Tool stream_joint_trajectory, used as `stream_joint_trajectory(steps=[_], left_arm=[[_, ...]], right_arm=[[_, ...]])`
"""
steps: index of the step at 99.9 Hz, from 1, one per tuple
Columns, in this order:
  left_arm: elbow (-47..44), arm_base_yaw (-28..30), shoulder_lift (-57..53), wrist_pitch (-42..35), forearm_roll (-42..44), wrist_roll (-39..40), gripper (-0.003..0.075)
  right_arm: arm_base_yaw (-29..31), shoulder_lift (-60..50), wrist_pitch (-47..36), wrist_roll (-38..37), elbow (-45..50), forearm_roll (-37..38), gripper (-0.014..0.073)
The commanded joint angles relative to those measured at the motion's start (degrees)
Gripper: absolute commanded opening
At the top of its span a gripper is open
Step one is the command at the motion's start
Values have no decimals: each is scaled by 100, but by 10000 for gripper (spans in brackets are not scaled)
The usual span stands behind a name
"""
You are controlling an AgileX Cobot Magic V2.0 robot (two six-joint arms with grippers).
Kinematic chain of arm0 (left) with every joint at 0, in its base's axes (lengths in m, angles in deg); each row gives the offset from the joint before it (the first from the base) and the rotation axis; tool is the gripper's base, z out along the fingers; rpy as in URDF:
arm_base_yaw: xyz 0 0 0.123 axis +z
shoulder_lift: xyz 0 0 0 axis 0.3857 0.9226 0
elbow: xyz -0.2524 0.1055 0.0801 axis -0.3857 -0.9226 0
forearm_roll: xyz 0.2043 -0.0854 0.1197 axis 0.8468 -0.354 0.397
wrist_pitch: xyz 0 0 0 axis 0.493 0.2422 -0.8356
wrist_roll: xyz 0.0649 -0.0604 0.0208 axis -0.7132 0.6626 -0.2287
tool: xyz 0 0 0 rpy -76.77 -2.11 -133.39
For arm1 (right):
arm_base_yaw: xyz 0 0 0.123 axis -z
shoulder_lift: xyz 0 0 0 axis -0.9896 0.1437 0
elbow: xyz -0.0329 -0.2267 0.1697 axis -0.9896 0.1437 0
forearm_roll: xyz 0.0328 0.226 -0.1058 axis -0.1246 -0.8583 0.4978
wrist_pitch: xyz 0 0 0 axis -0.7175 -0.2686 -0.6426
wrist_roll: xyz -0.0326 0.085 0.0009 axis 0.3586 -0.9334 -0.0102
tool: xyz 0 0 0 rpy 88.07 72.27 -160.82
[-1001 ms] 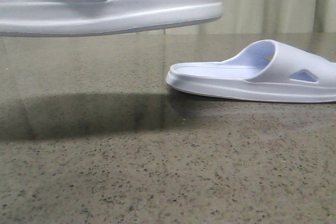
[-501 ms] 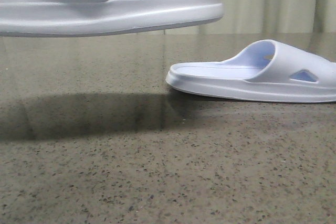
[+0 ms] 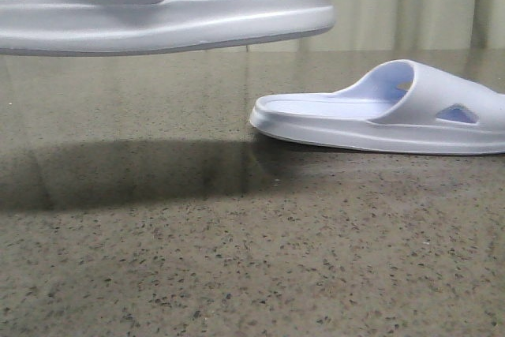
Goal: Insert blue slippers together front up
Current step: 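Grasp the other slipper by its heel edge with the right gripper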
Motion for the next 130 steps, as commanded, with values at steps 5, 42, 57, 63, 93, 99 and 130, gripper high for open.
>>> stream_joint_trajectory(steps=[5, 42, 57, 63, 93, 99, 130], left_arm=[[208, -31, -19, 19, -285, 0, 16], [208, -31, -19, 19, -285, 0, 16], [208, -31, -19, 19, -285, 0, 16], [208, -31, -19, 19, -285, 0, 16], [208, -31, -19, 19, -285, 0, 16], [208, -31, -19, 19, -285, 0, 16], [208, -31, -19, 19, -285, 0, 16]], right_arm=[[24, 186, -465, 5, -152, -32, 318], [24, 643, -648, 5, -152, -44, 318], [24, 775, -648, 5, -152, -53, 318], [24, 841, -648, 5, -152, -56, 318], [24, 1013, -692, 5, -152, -189, 318], [24, 1013, -731, 5, -152, -216, 318], [-98, 1013, -784, 5, -162, -228, 318]])
